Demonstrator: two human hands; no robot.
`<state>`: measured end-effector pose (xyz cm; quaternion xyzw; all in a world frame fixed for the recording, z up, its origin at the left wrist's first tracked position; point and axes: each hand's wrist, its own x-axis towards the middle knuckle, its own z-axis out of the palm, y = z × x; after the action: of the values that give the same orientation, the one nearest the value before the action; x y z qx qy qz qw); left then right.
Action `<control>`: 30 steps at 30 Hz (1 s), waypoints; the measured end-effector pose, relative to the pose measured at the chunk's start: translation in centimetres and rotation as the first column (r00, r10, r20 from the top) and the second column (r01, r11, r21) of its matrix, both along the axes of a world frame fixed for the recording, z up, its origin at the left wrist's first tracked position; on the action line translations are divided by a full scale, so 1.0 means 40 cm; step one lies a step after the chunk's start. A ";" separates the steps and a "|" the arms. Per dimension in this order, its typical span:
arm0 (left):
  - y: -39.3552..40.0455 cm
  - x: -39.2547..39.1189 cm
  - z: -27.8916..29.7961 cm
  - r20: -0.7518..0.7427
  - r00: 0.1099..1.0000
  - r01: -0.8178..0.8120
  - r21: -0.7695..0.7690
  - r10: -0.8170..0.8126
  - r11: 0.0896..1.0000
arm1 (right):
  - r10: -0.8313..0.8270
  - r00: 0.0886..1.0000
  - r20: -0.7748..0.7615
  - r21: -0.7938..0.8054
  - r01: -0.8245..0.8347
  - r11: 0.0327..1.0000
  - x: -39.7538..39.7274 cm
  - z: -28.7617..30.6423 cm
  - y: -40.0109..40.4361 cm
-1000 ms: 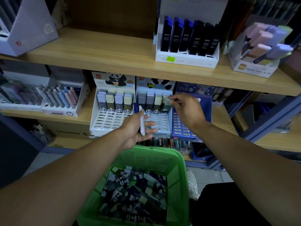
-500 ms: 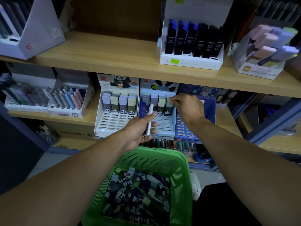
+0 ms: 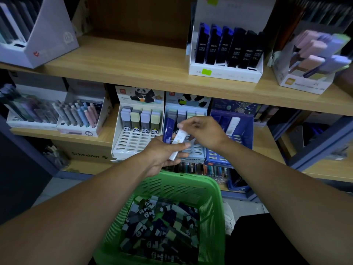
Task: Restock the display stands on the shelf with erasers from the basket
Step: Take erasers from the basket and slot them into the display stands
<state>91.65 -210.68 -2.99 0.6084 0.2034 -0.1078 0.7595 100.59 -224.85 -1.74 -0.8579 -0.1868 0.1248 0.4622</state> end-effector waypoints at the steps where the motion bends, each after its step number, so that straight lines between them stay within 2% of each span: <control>1: -0.002 -0.001 -0.001 0.006 1.000 0.001 0.011 -0.001 1.000 | 0.015 0.999 -0.045 0.015 -0.014 1.000 -0.004 -0.002 -0.001; 5: -0.014 -0.002 -0.005 0.022 0.999 0.031 0.030 -0.032 0.999 | -0.019 0.979 -0.203 0.195 0.059 0.979 -0.012 0.006 -0.015; 9: -0.034 0.002 -0.008 -0.011 0.996 0.088 0.024 -0.088 0.996 | -0.229 0.939 -0.255 0.354 0.311 0.882 -0.001 0.030 -0.061; 12: -0.051 0.011 -0.010 -0.071 0.993 0.095 0.037 -0.092 0.995 | -0.367 0.906 -0.212 0.365 0.422 0.830 0.017 0.027 -0.128; 16: -0.075 0.028 -0.015 -0.087 0.991 0.099 0.000 -0.099 0.995 | -0.494 0.868 -0.045 0.376 0.473 0.797 0.032 0.013 -0.233; 21: -0.105 0.041 -0.020 -0.072 0.985 0.151 -0.040 -0.154 0.988 | -0.604 0.779 0.170 0.289 0.546 0.786 0.052 -0.012 -0.332; 30: -0.131 0.045 -0.038 -0.021 0.979 0.200 -0.037 -0.201 0.979 | -0.399 0.869 0.293 0.027 0.409 0.912 0.068 -0.040 -0.369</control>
<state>93.46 -215.90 -4.50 0.6112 0.1484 -0.1946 0.7527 103.31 -239.63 -3.34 -0.8949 -0.0675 -0.0995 0.4298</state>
